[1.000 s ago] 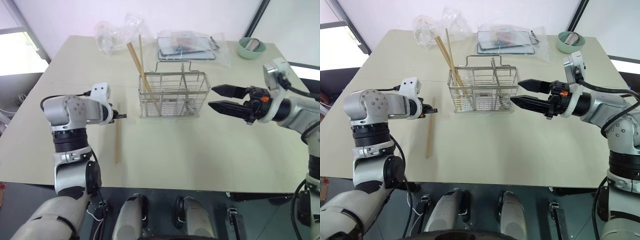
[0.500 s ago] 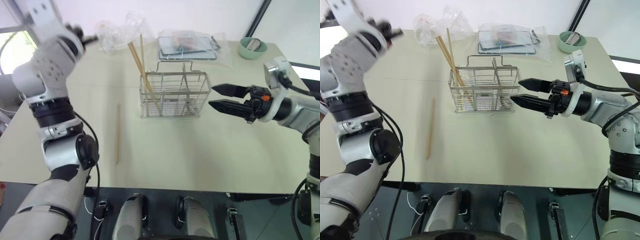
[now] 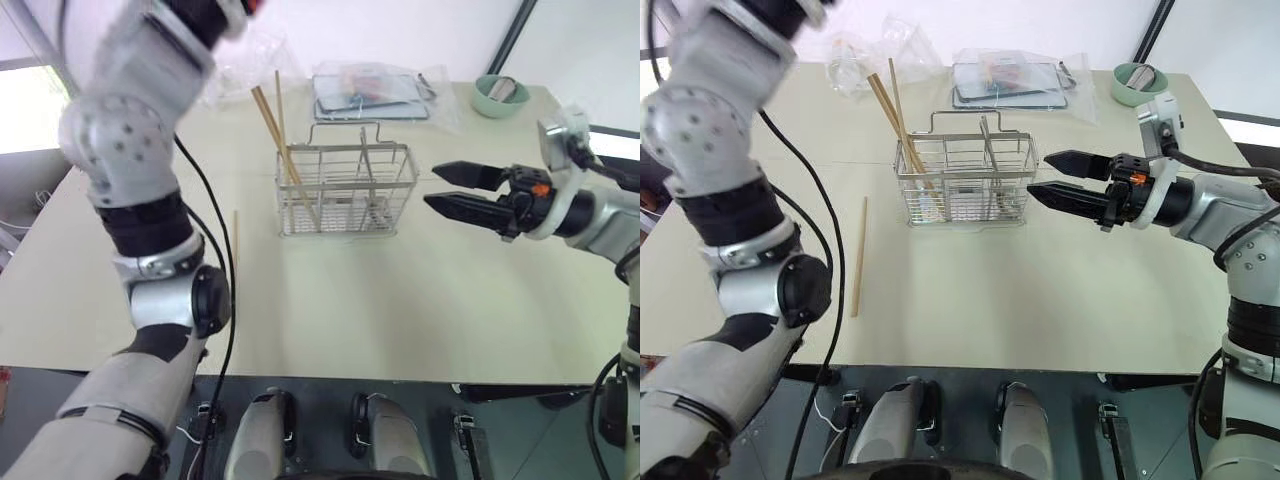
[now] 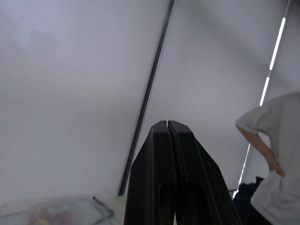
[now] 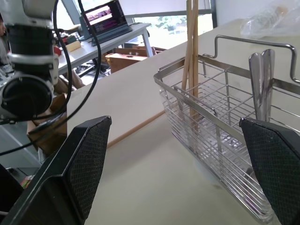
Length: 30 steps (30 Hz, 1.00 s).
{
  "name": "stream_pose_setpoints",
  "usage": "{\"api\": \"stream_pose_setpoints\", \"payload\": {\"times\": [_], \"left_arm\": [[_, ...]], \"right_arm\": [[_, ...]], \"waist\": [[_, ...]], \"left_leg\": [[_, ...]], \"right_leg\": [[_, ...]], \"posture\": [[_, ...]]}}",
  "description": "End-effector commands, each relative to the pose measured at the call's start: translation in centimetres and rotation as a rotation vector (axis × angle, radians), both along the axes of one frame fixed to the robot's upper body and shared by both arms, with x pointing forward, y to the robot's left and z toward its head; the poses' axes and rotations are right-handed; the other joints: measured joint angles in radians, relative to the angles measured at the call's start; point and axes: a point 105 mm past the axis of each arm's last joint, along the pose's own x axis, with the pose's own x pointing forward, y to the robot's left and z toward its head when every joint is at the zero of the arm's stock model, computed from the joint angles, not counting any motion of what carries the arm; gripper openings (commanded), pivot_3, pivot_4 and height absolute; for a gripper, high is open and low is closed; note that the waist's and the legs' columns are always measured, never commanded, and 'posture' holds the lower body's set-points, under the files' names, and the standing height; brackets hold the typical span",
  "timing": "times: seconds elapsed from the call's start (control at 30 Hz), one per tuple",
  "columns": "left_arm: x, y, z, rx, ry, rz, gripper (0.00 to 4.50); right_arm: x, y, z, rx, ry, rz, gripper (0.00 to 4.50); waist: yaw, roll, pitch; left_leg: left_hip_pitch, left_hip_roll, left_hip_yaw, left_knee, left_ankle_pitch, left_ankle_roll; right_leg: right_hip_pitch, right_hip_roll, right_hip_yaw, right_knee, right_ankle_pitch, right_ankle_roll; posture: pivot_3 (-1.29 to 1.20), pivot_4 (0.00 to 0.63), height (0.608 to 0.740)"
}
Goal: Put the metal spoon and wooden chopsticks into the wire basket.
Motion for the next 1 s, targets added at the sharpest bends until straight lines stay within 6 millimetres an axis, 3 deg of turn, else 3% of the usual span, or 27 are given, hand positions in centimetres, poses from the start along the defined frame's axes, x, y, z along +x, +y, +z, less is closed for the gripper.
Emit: {"api": "stream_pose_setpoints", "payload": {"times": [0.03, 0.07, 0.17, 0.2, 0.27, 0.33, 0.4, 0.47, 0.53, 0.63, 0.73, 0.83, 1.0], "left_arm": [[0.6, 2.0, 1.4, -0.012, -0.004, 0.115, 0.03], [1.2, 2.8, 1.3, -0.001, 0.012, 0.164, 0.03], [3.7, 5.5, -0.7, 0.091, 0.162, 0.316, 0.90], [4.3, 6.1, -1.6, 0.129, 0.215, 0.349, 1.38], [5.9, 8.0, -6.7, 0.266, 0.484, 0.456, 2.41], [6.1, 9.2, -9.7, 0.314, 0.646, 0.495, 3.47], [5.9, 9.6, -11.2, 0.337, 0.731, 0.493, 4.48], [5.3, 9.5, -15.1, 0.365, 0.925, 0.476, 4.48], [4.5, 9.1, -17.8, 0.409, 1.037, 0.468, 4.48], [4.0, 8.2, -19.9, 0.438, 1.087, 0.447, 4.48], [3.4, 7.7, -23.3, 0.486, 1.169, 0.440, 4.48], [3.2, 7.7, -24.8, 0.500, 1.215, 0.449, 4.48], [3.1, 7.9, -25.5, 0.540, 1.232, 0.482, 4.48]], "right_arm": [[-0.9, -0.4, 1.3, 0.000, -0.061, -0.013, 4.50], [-0.9, -0.5, 1.2, 0.002, -0.060, -0.019, 4.50], [-1.0, -0.7, 1.1, 0.003, -0.059, -0.028, 4.50], [-1.0, -0.6, 1.1, 0.003, -0.058, -0.029, 4.50], [-1.0, -0.7, 1.0, 0.009, -0.057, -0.034, 4.50], [-0.9, -0.6, 0.9, 0.013, -0.056, -0.035, 4.50], [-0.9, -0.6, 0.9, 0.017, -0.054, -0.034, 4.50], [-0.9, -0.3, 0.5, 0.010, -0.048, -0.025, 4.50], [-1.0, -0.1, 0.3, 0.000, -0.047, -0.011, 4.50], [-1.0, 0.0, 0.4, -0.001, -0.050, -0.002, 4.50], [-0.7, 0.0, 0.4, 0.004, -0.054, -0.005, 4.50], [-0.7, 0.1, 0.4, 0.006, -0.056, -0.005, 4.50], [-0.9, -0.1, 0.1, 0.012, -0.053, -0.015, 4.50]], "waist": [[0.000, 0.000, 0.000], [-0.001, 0.000, 0.000], [-0.002, 0.000, 0.000], [-0.001, 0.000, 0.000], [0.000, 0.000, 0.000], [0.003, 0.000, 0.000], [0.003, -0.001, 0.000], [0.003, -0.001, 0.001], [0.001, -0.001, 0.000], [-0.001, -0.001, 0.000], [-0.002, -0.001, 0.000], [-0.001, -0.001, 0.000], [0.002, 0.000, 0.000]], "left_leg": [[-0.001, 0.000, 0.000, 0.000, 0.000, 0.000], [0.000, 0.000, 0.000, 0.000, 0.000, 0.000], [0.000, 0.000, 0.000, 0.000, 0.000, 0.001], [0.000, 0.000, 0.000, 0.000, 0.000, 0.001], [0.000, 0.000, 0.000, 0.000, 0.000, 0.001], [0.000, 0.000, -0.001, 0.000, 0.000, 0.001], [0.000, 0.000, -0.001, 0.000, 0.000, 0.001], [-0.002, 0.000, -0.002, 0.000, 0.000, 0.000], [-0.002, 0.000, -0.002, 0.000, 0.000, 0.000], [-0.002, 0.000, -0.001, 0.000, 0.002, -0.004], [-0.001, 0.000, -0.001, 0.000, 0.003, -0.006], [0.000, 0.000, -0.001, -0.001, 0.003, -0.006], [-0.001, 0.000, -0.002, 0.000, 0.000, -0.002]], "right_leg": [[0.000, 0.000, 0.000, 0.000, 0.000, 0.000], [0.000, 0.000, 0.000, 0.000, 0.000, 0.000], [-0.001, 0.000, 0.000, 0.000, 0.000, 0.000], [-0.001, 0.000, 0.000, 0.000, 0.000, 0.000], [0.000, 0.000, 0.000, 0.000, 0.000, 0.000], [0.000, 0.000, 0.000, 0.000, 0.000, 0.000], [0.000, 0.000, 0.000, 0.000, 0.000, 0.000], [-0.001, 0.000, 0.000, 0.000, 0.000, 0.000], [-0.001, 0.000, 0.000, 0.000, 0.000, 0.000], [-0.001, 0.000, 0.000, 0.000, 0.000, 0.000], [-0.001, 0.000, 0.000, 0.001, 0.000, 0.000], [-0.001, 0.000, 0.000, 0.001, 0.000, 0.000], [0.000, -0.001, 0.000, 0.000, 0.000, 0.000]], "posture": [[0.00, 0.150, 0.707], [0.00, 0.150, 0.707], [0.00, 0.150, 0.707], [0.00, 0.150, 0.707], [0.00, 0.150, 0.707], [0.00, 0.150, 0.707], [0.00, 0.150, 0.707], [0.00, 0.150, 0.707], [0.00, 0.150, 0.707], [0.00, 0.150, 0.707], [0.00, 0.150, 0.707], [0.00, 0.150, 0.707], [0.00, 0.150, 0.707]]}}
